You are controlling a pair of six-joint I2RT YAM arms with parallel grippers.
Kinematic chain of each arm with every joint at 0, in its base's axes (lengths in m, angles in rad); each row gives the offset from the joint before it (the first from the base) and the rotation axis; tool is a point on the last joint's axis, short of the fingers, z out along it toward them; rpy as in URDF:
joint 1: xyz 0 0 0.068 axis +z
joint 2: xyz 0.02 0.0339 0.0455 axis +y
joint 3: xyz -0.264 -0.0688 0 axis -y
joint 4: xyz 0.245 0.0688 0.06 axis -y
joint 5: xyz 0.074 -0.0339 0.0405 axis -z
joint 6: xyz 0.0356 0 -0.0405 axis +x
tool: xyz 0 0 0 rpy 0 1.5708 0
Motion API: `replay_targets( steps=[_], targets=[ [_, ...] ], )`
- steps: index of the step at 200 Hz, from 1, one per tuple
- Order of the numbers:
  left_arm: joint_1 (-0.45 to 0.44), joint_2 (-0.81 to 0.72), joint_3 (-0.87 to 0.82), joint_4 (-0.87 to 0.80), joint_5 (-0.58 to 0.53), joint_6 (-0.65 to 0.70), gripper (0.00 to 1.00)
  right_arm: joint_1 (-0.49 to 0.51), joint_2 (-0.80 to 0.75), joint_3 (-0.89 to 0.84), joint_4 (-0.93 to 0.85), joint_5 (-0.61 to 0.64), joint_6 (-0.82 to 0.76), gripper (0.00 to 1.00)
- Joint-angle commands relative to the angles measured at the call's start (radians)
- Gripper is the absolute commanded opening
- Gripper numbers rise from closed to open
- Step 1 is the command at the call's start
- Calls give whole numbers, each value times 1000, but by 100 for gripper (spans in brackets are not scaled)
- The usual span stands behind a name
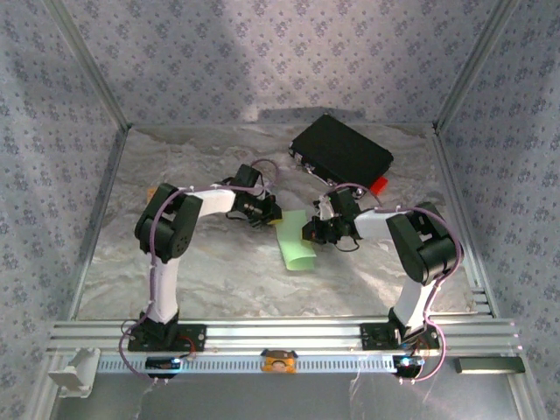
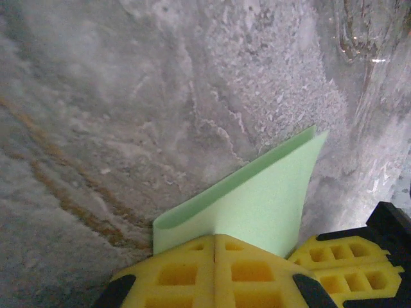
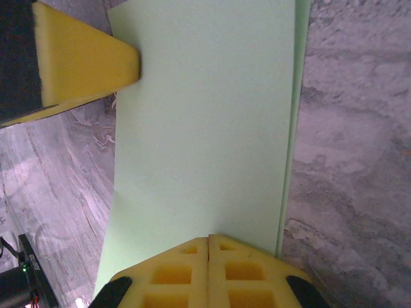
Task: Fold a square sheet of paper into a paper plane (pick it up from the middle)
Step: First fold the square sheet of paper in half at the center of the table.
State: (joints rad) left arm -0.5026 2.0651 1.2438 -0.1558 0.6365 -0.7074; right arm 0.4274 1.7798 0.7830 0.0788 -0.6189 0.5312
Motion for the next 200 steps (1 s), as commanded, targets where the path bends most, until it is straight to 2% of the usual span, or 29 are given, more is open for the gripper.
replay_targets(
  steps=[1,54,124,170,200],
  targets=[
    [25,21,-12,12,-32,5,4,-10,29,-49,-129,85,0,0],
    [50,13,-21,59,-94,-77,4,-10,37,-47,-128,79,-2,0],
    [50,22,22,15,-224,-162,4,-9,30,-50,-124,82,-1,0],
    [50,33,63,-15,-245,-183,4,-7,30,-49,-127,82,-1,0],
    [40,13,63,-25,-215,-169,4,-7,26,-50,-123,85,2,0]
  ],
)
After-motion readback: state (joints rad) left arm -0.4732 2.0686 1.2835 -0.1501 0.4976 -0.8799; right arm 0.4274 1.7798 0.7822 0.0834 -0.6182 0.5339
